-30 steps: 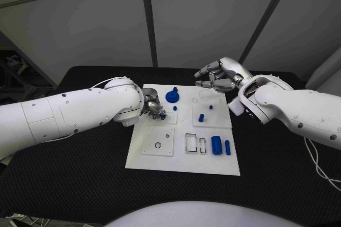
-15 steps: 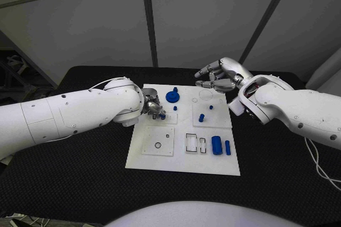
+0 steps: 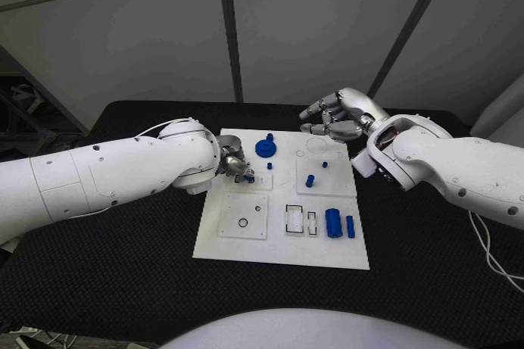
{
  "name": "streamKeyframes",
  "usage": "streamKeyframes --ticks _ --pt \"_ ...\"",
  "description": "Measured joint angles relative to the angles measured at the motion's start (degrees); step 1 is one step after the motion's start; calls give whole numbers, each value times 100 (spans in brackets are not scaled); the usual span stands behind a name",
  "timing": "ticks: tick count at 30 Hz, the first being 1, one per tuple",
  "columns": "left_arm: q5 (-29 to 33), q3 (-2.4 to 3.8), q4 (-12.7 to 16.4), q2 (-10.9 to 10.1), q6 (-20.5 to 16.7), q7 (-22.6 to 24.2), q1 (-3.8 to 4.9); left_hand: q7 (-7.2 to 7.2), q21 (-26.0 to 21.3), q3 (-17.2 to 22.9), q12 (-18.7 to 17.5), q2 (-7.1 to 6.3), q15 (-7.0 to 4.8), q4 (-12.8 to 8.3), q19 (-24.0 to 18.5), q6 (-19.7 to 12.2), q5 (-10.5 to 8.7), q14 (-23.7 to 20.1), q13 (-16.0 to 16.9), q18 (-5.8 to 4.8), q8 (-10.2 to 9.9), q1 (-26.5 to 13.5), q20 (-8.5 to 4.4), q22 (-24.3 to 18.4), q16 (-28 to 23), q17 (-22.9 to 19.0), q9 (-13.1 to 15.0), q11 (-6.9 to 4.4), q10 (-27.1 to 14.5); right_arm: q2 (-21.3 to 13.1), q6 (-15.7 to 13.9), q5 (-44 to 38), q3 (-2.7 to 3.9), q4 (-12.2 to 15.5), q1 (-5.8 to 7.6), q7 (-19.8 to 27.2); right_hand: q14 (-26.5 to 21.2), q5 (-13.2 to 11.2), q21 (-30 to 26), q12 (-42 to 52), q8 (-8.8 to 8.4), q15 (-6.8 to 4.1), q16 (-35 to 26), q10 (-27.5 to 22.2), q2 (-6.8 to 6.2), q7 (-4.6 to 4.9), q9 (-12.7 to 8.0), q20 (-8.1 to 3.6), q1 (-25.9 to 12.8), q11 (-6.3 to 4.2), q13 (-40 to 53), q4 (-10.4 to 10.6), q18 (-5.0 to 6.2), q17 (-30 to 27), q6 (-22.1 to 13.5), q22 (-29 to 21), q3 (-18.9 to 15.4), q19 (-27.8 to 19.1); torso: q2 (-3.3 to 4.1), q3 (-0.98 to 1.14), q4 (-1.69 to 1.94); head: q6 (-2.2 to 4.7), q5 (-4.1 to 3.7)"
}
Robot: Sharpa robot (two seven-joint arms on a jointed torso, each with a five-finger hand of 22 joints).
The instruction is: Assemble the parts on the task board
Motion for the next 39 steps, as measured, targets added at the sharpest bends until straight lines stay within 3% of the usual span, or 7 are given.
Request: streamKeyframes --ticks 5,29,39 --pt "-1 0 0 -1 27 0 0 -21 0 -15 46 -26 0 -15 0 22 82 0 32 0 -1 -27 0 0 0 0 -7 -32 32 5 5 -1 0 -5 0 -1 0 0 0 0 0 0 0 0 0 0 2 0 0 0 0 0 0 0 0 0 0 0 1 0 0 -2 2" --pt "4 7 -86 68 201 -7 7 -16 21 -15 46 -50 4 -15 0 45 107 -2 40 0 23 -50 0 0 0 5 -14 -70 70 11 21 -5 0 -6 -1 -9 0 0 0 0 0 0 0 0 0 0 0 0 0 0 0 0 0 4 0 0 0 0 2 7 -8 -15 -17" --pt "69 18 -197 151 416 -36 27 -30 20 -46 67 56 13 -46 0 72 107 6 62 0 23 -156 0 -1 0 4 -30 -63 119 13 25 -6 0 -4 -1 -15 0 0 0 0 0 0 0 0 19 0 0 0 -19 0 0 0 0 3 0 0 0 0 4 6 -8 -31 -31"
